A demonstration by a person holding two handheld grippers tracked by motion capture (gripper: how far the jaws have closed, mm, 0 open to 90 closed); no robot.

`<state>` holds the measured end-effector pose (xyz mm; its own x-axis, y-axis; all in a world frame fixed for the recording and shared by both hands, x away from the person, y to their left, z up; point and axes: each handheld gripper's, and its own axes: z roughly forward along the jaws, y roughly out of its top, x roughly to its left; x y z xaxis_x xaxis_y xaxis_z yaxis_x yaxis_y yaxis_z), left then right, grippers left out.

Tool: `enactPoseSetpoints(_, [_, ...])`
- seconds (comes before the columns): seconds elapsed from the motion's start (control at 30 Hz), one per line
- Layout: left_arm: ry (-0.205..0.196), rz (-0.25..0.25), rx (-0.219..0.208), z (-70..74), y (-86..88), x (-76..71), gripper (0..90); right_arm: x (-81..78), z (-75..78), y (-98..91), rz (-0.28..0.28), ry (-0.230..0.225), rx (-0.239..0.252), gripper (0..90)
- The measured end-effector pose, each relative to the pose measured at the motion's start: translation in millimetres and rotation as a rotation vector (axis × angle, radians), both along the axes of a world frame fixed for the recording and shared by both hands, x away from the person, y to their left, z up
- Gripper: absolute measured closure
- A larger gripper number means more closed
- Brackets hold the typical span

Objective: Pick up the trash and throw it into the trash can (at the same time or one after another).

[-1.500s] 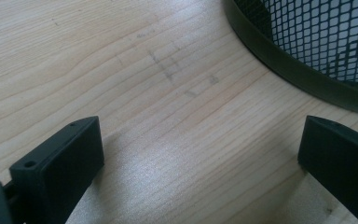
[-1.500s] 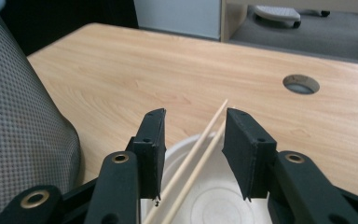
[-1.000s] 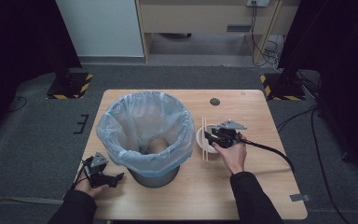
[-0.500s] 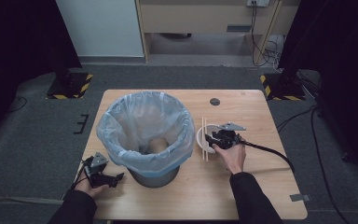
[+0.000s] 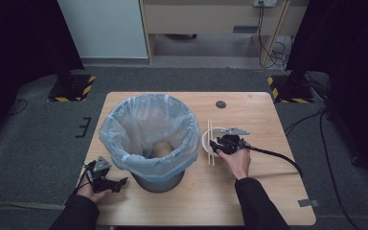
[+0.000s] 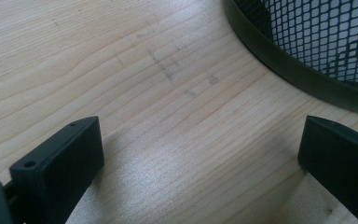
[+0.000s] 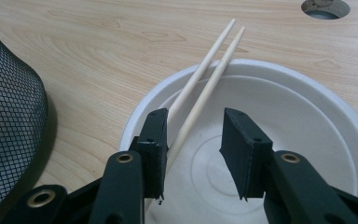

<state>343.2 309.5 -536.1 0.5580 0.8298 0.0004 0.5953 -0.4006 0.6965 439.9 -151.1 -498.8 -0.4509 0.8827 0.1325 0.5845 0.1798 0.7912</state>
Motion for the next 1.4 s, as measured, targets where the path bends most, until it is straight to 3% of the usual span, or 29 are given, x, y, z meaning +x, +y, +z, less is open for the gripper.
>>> enactPoseSetpoints(0.17, [0.000, 0.000, 0.000, 0.0, 0.0, 0.0, 0.0, 0.2, -1.1, -1.1, 0.003, 0.008, -0.028, 65.5])
enactPoseSetpoints(0.77, [0.000, 0.000, 0.000, 0.0, 0.0, 0.0, 0.0, -0.4, 1.0, -3.5, -0.009, 0.030, -0.041, 84.4])
enactPoseSetpoints(1.4, [0.000, 0.000, 0.000, 0.0, 0.0, 0.0, 0.0, -0.4, 7.5, -7.5, -0.019, 0.021, -0.030, 85.8])
